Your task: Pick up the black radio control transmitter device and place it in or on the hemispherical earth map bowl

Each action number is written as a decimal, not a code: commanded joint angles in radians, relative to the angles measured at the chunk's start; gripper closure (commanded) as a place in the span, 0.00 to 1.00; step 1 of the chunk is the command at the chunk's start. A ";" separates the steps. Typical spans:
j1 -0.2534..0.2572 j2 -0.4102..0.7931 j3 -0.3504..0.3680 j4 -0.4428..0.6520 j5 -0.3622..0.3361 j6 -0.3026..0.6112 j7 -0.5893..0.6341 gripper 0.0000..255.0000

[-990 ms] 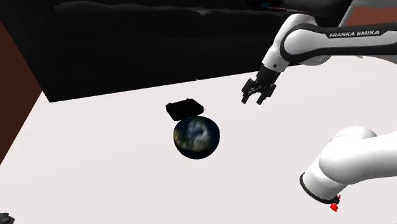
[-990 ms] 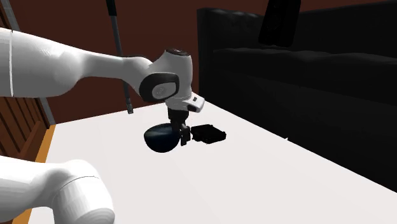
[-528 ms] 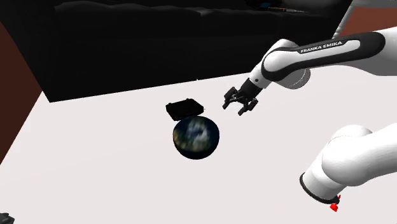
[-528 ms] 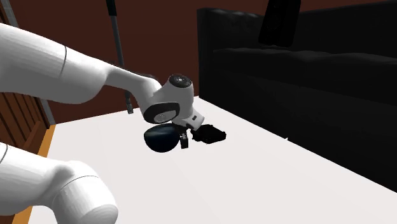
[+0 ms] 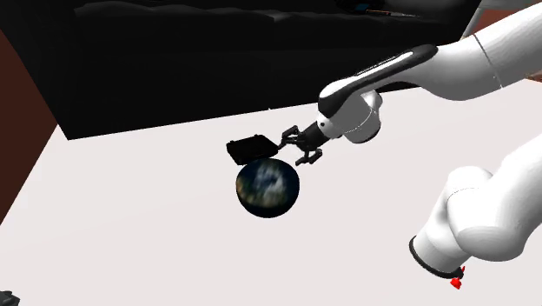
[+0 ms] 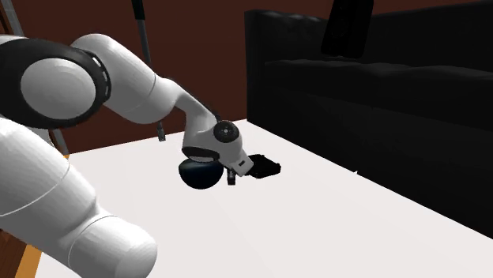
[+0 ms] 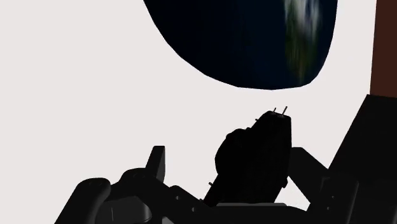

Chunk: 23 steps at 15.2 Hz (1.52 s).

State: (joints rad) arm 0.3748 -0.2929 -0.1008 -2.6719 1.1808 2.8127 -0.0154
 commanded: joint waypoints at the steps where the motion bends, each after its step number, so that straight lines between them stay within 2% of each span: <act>1: 0.079 0.098 -0.047 0.069 0.300 0.053 -0.192 0.00; 2: 0.095 0.145 -0.057 0.113 0.436 0.057 -0.285 0.00; 4: 0.095 0.236 -0.055 0.197 0.681 0.046 -0.447 0.00; 5: 0.090 0.279 -0.053 0.237 0.787 0.035 -0.515 0.00; 6: 0.086 0.302 -0.052 0.260 0.845 0.028 -0.550 0.00; 13: 0.095 0.422 -0.048 0.354 0.929 0.013 -0.615 0.00; 21: 0.096 0.432 -0.048 0.361 0.934 0.011 -0.619 0.00; 22: 0.096 0.432 -0.048 0.361 0.934 0.011 -0.619 1.00; 23: 0.096 0.432 -0.048 0.361 0.934 0.011 -0.619 1.00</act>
State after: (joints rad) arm 0.4712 0.1383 -0.1486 -2.3105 2.1148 2.8238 -0.6339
